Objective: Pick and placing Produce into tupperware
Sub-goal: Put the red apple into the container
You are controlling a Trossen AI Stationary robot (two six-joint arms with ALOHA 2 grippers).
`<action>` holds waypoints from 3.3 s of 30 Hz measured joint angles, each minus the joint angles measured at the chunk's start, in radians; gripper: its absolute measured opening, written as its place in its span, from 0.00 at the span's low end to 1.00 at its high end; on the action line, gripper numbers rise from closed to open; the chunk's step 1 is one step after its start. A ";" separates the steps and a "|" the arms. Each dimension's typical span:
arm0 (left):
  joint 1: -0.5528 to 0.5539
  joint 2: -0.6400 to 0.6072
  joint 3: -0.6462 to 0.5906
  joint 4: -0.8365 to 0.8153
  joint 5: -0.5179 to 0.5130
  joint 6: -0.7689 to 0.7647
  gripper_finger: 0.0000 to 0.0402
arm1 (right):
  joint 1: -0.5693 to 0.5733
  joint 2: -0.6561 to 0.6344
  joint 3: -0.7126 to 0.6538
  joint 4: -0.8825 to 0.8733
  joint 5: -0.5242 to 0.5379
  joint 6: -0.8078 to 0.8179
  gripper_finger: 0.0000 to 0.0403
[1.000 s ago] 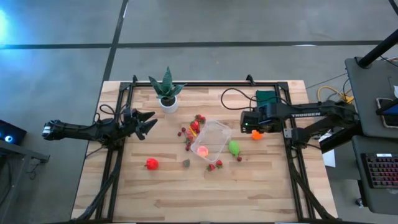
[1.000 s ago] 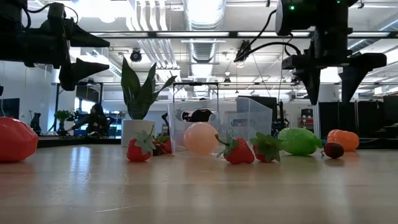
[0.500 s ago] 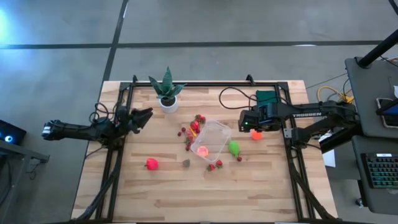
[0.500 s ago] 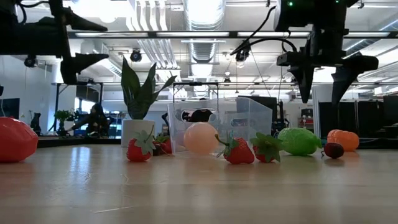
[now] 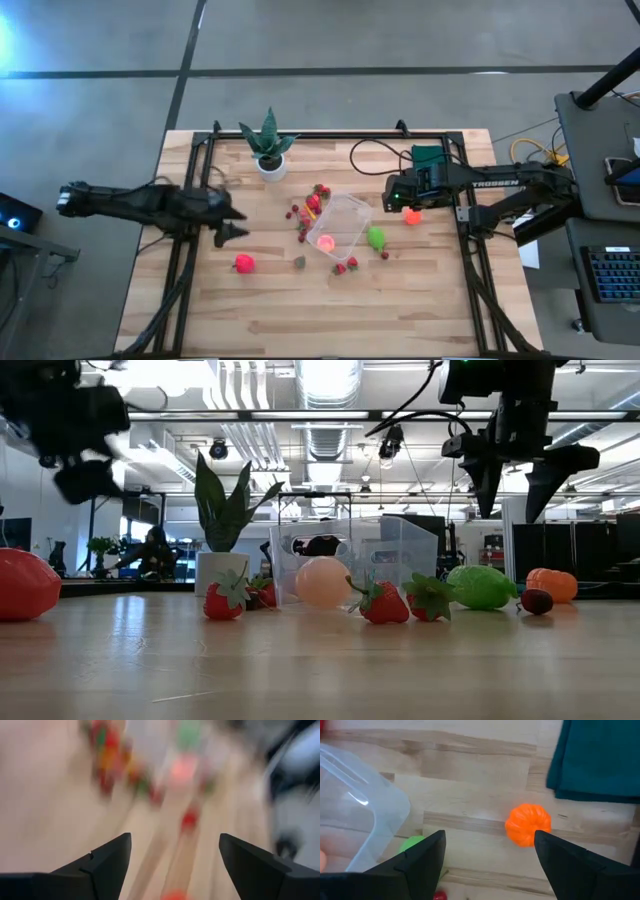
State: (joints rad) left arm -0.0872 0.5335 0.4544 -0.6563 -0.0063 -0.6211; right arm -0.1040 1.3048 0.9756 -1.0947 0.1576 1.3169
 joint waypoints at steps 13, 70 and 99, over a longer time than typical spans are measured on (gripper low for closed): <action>-0.304 0.400 0.235 -0.164 -0.181 0.156 0.72 | 0.000 0.000 -0.002 0.000 0.012 -0.060 0.74; -0.576 0.935 0.326 -0.189 -0.237 -0.264 0.72 | -0.001 0.000 -0.003 0.005 0.106 -0.226 0.75; -0.333 0.679 0.396 -0.212 -0.311 -0.021 0.65 | -0.001 -0.004 -0.003 0.004 0.097 -0.301 0.75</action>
State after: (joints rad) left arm -0.4206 1.2128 0.8509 -0.8680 -0.3169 -0.6423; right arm -0.1051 1.3005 0.9722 -1.0904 0.2550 1.0161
